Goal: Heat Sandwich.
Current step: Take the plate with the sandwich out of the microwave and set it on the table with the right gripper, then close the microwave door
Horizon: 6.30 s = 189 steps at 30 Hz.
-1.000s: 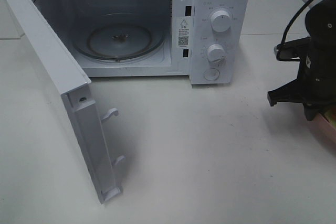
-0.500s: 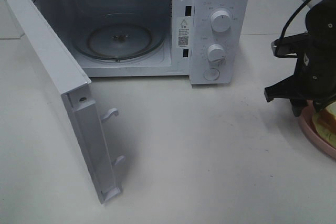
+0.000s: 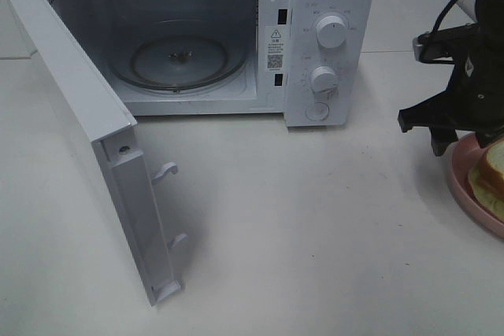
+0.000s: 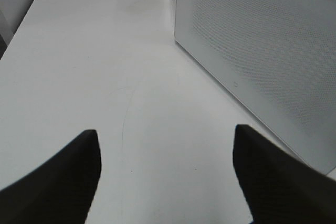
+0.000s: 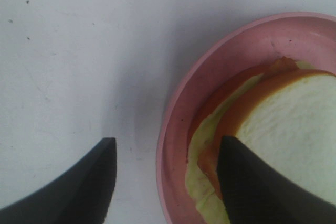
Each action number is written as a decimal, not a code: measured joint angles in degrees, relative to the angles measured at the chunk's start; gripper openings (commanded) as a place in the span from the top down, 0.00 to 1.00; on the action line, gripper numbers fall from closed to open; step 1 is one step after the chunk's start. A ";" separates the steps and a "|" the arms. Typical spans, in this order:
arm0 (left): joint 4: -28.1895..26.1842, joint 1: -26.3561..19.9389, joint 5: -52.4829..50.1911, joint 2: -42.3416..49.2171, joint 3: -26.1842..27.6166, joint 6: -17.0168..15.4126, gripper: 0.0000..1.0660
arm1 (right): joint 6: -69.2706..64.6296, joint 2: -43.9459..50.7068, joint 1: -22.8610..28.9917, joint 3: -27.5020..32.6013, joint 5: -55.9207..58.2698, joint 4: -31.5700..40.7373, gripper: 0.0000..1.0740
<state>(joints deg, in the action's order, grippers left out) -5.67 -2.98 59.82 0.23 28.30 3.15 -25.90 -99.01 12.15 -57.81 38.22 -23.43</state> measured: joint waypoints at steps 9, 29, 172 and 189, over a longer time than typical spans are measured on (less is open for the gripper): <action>0.00 0.00 0.00 0.00 0.00 0.00 0.38 | 5.84 7.05 0.00 0.00 0.34 8.19 0.46; 0.00 0.00 0.00 0.00 0.00 0.00 0.38 | 23.32 8.48 0.00 -16.67 22.29 26.07 0.46; 0.00 0.00 0.00 0.00 0.00 0.00 0.38 | 21.83 99.24 -6.93 28.88 21.49 24.87 0.20; 0.00 0.00 0.00 0.00 0.00 0.00 0.38 | 21.14 99.24 -6.93 28.88 21.49 24.81 0.24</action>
<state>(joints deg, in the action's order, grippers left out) -5.67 -2.98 59.82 0.23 28.30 3.15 -4.76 0.23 5.21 -28.93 59.70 1.38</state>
